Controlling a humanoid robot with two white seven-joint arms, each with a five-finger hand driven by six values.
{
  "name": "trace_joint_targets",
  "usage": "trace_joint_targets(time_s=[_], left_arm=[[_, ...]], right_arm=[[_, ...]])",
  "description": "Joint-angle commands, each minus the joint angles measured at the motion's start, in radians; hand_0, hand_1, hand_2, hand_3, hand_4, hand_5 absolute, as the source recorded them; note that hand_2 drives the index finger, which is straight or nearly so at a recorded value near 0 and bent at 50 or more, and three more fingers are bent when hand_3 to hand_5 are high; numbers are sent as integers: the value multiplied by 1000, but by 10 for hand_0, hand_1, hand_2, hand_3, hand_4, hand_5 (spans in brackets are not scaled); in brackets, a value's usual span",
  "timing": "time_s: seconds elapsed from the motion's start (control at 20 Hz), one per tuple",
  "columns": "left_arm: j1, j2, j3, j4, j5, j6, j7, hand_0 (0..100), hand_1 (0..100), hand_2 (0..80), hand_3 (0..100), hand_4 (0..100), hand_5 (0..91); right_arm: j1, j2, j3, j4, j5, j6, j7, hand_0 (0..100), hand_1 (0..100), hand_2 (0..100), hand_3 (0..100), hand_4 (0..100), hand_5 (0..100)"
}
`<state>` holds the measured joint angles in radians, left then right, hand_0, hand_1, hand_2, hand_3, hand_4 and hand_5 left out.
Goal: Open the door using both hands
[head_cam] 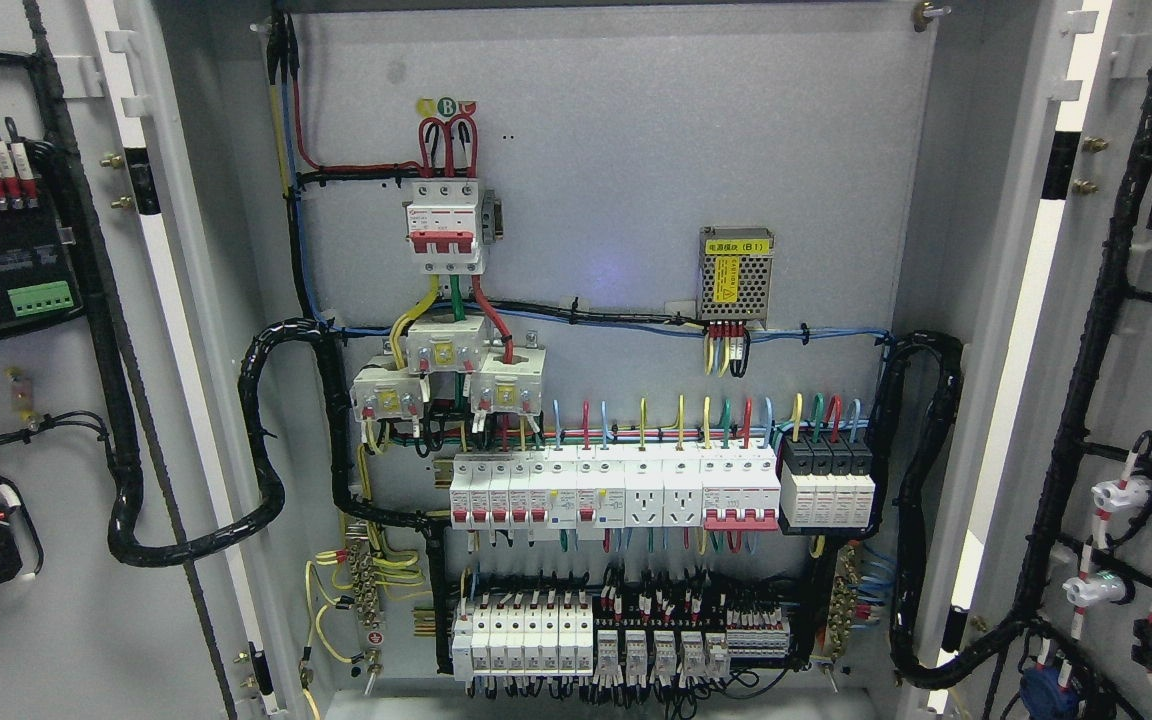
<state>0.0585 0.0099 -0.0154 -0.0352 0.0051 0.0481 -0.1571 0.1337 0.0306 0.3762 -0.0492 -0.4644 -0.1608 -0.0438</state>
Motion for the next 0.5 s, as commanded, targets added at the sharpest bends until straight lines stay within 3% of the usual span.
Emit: trace_joint_targets(time_s=[0.0,0.1,0.45], left_arm=[[-5,-44,14,55,-17,-14,-5,0,0,0,0,30,0],[-6,-44,14,25,-16,-17,-7,0,0,0,0,30,0],[-6,-45,12,18,-16,-17,-7,0,0,0,0,31,0]], right_arm=[[-3,40,-7,57,67,10,-34,0,0,0,0,0,0],[-3,40,-11,57,102,10,-60,0,0,0,0,0,0],[-3,51,-8,54,112,17,-59,0,0,0,0,0,0]])
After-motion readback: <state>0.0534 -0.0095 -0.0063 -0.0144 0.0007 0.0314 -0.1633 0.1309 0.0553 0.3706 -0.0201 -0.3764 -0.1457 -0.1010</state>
